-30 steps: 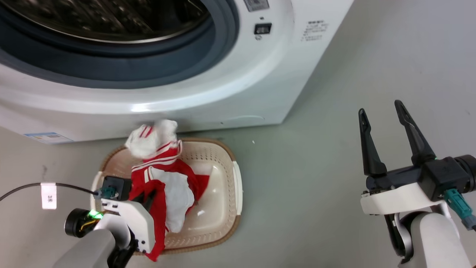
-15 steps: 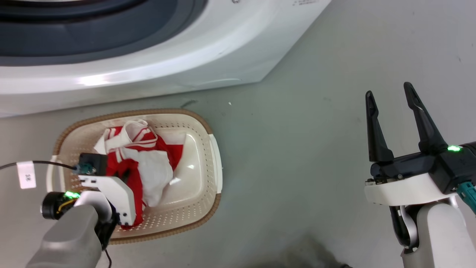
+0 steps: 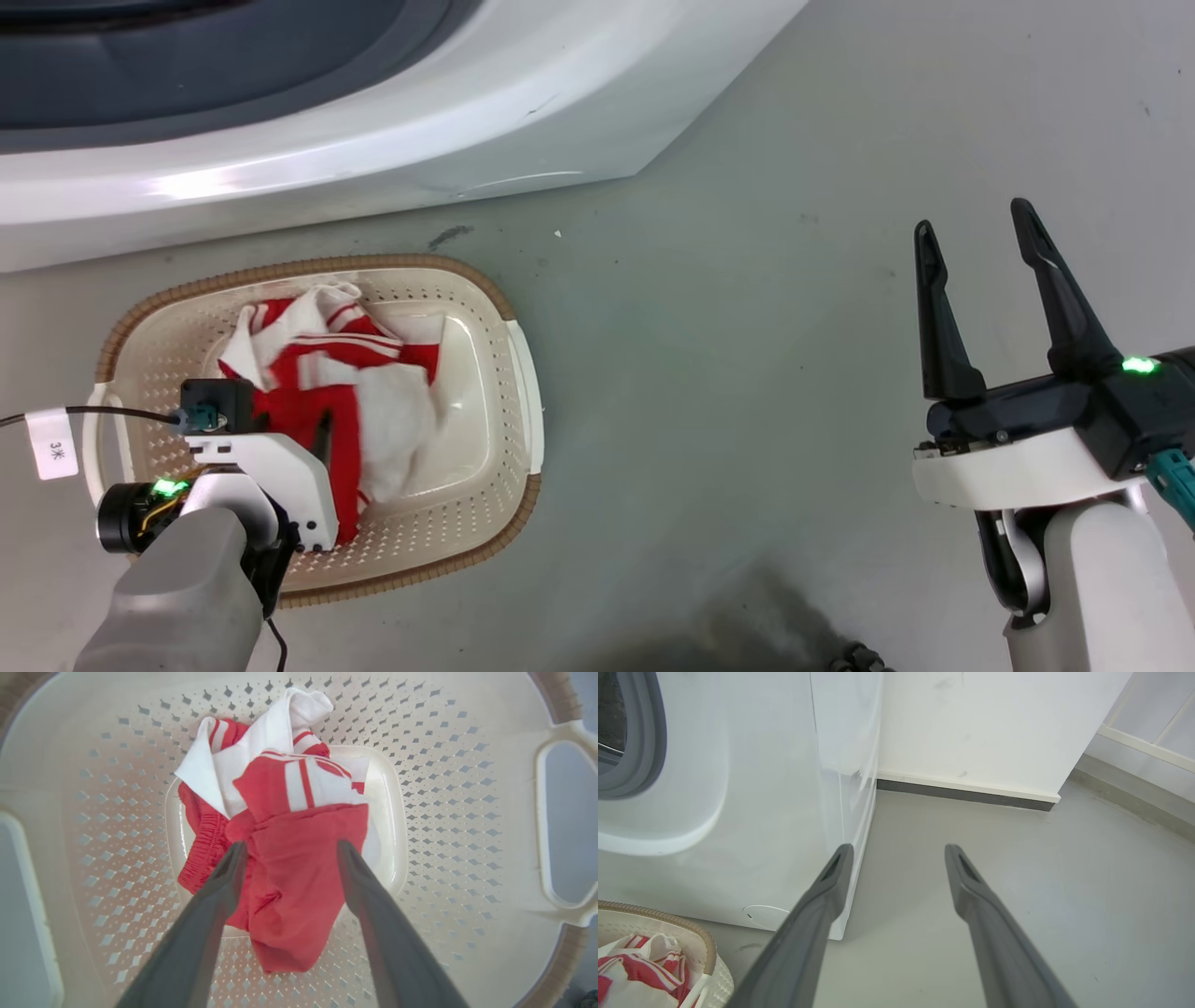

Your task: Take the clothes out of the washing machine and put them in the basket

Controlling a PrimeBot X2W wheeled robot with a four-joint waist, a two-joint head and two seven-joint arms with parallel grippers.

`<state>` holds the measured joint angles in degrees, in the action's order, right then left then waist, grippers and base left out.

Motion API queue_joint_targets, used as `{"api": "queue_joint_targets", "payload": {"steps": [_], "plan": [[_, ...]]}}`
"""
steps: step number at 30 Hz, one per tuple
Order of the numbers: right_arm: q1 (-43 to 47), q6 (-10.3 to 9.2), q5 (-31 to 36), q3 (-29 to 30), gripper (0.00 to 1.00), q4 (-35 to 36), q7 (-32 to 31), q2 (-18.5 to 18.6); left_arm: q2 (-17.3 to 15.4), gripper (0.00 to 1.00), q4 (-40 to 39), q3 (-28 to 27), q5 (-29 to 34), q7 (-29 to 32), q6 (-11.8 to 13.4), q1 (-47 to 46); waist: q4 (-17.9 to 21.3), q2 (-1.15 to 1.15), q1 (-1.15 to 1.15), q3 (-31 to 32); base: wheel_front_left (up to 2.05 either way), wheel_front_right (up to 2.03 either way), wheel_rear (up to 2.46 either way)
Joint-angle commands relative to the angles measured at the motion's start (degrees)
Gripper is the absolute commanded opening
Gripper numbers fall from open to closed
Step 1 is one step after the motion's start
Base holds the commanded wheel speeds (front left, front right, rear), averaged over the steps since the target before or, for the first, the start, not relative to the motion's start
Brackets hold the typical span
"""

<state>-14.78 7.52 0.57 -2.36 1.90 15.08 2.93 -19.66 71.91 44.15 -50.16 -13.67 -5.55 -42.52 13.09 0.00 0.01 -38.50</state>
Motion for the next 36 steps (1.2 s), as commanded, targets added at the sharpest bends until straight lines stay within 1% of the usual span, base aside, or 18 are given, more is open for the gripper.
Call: {"api": "queue_joint_targets", "payload": {"steps": [1,4,6,8,10,13,16,19,22,27,31,33,36], "plan": [[-0.9,-0.06,0.4,0.0,1.00,-0.1,0.1,-0.1,0.1,1.00,0.3,-0.1,0.0,-0.5,-0.1,-0.1,-0.3,0.00,-0.01,0.7,0.00,0.00,0.00],[-1.2,-0.06,0.4,-0.1,1.00,-0.6,0.1,-0.1,0.7,1.00,0.5,-0.3,-0.1,-0.9,-0.3,0.2,-0.9,0.00,-0.01,2.2,0.00,0.00,0.00],[-1.1,-0.06,0.5,-0.2,1.00,-1.0,0.1,-0.1,1.1,1.00,0.5,-1.4,-1.0,-1.2,-0.3,0.4,-1.3,0.00,-0.01,3.5,0.00,0.00,0.00],[-1.0,-0.06,0.5,-0.1,1.00,-1.3,0.1,-0.1,1.3,1.00,-0.2,-2.0,-1.0,-1.5,-0.4,0.4,-1.8,0.00,-0.01,4.9,0.00,0.00,0.00],[-0.9,-0.06,0.6,-0.1,1.00,-1.6,0.1,-0.1,0.9,1.00,-2.0,-3.2,-0.6,-1.6,-0.2,0.2,-2.5,0.00,-0.01,6.6,0.00,0.00,0.00],[-0.2,-0.06,0.8,0.3,1.00,-2.3,0.1,-0.1,0.8,1.00,-6.2,-6.6,-0.2,-1.5,0.5,1.9,-3.7,0.00,-0.01,9.5,0.00,0.00,0.00],[0.6,-0.06,1.0,0.8,1.00,-2.9,0.1,-0.1,0.2,1.00,-11.8,-11.9,1.2,-1.5,1.9,4.1,-4.8,0.00,-0.01,12.8,0.00,0.00,0.00],[1.1,-0.06,1.3,1.5,1.00,-3.5,0.1,-0.1,0.2,1.00,-18.3,-17.2,4.6,-1.5,3.1,7.7,-6.2,0.00,-0.01,15.8,0.00,0.00,0.00],[1.9,-0.06,1.6,2.1,1.00,-3.9,0.1,-0.1,0.6,1.00,-25.7,-22.9,9.5,-1.5,4.4,11.7,-7.4,0.00,-0.01,18.8,0.00,0.00,0.00],[3.7,-0.06,0.9,3.1,1.00,-5.1,0.1,-0.1,3.3,1.00,-36.8,-32.6,16.7,-1.5,5.5,19.6,-9.6,0.00,-0.01,23.6,0.00,0.00,0.00],[5.7,-0.06,1.9,3.9,1.00,-5.4,0.1,-0.1,6.1,1.00,-44.1,-38.3,21.8,-1.5,4.8,25.5,-11.4,0.00,-0.01,26.4,0.00,0.00,0.00],[6.5,-0.06,2.2,4.3,1.00,-5.5,0.1,-0.1,7.4,1.00,-47.3,-40.1,24.6,-1.5,4.1,27.9,-12.3,0.00,-0.01,27.5,0.00,0.00,0.00],[7.9,-0.06,2.5,4.6,1.00,-5.7,0.1,-0.1,9.6,1.00,-51.8,-41.9,28.7,-1.5,3.9,31.9,-13.3,0.00,-0.01,29.2,0.00,0.00,0.00]]}}
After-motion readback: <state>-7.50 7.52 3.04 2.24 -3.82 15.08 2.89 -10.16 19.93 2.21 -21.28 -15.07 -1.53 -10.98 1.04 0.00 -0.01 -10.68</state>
